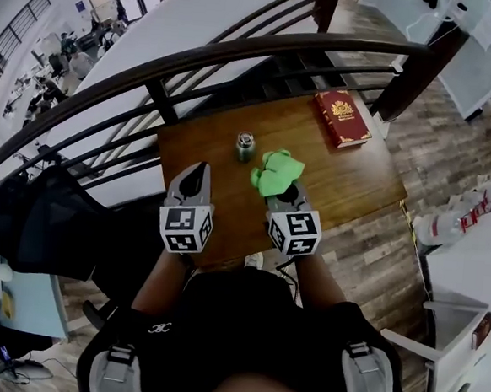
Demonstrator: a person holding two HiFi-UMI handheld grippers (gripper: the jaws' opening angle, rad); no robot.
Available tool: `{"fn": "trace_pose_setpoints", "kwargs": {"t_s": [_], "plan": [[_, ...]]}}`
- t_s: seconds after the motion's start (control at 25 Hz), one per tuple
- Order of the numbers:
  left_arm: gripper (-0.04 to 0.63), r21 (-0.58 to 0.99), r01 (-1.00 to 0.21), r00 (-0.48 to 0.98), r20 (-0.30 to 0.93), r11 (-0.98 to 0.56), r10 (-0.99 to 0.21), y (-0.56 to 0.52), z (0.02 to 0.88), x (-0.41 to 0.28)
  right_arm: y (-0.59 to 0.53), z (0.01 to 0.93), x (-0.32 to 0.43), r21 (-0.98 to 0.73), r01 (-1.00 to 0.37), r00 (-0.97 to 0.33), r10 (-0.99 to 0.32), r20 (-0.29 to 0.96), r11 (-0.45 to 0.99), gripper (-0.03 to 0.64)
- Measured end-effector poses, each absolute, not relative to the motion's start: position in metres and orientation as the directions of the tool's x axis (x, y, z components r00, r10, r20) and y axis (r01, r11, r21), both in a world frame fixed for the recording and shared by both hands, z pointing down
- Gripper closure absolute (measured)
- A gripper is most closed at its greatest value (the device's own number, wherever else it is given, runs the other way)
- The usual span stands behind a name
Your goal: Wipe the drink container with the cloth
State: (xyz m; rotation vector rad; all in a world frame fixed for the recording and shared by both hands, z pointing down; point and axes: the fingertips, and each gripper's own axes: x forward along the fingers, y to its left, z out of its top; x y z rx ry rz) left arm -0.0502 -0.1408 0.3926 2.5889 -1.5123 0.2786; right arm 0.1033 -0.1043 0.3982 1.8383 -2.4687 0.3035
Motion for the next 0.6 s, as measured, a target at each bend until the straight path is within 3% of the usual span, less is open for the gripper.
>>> {"fn": "trace_pose_setpoints", "kwargs": {"t_s": [0.24,0.36,0.6], "plan": [[0.541,0.036,-0.875,0.476,0.241,-0.482,-0.846,-0.173,0.414,-0.059,-0.14,0.417,0.097,-0.123,-0.95,-0.307,-0.932,0.191,0.288,0.566],[0.541,-0.031,-0.875,0.465,0.226,-0.484,-0.856,-0.186,0.42,-0.065,-0.148,0.425,0.093,-0.132,-0.953,-0.298,-0.93,0.217,0.274,0.566],[0.543,-0.084,-0.805,0.553,0.253,-0.588,-0.794,-0.212,0.431,-0.051,-0.16,0.442,0.094,-0.15,-0.959,-0.274,-0.925,0.262,0.242,0.566]]}}
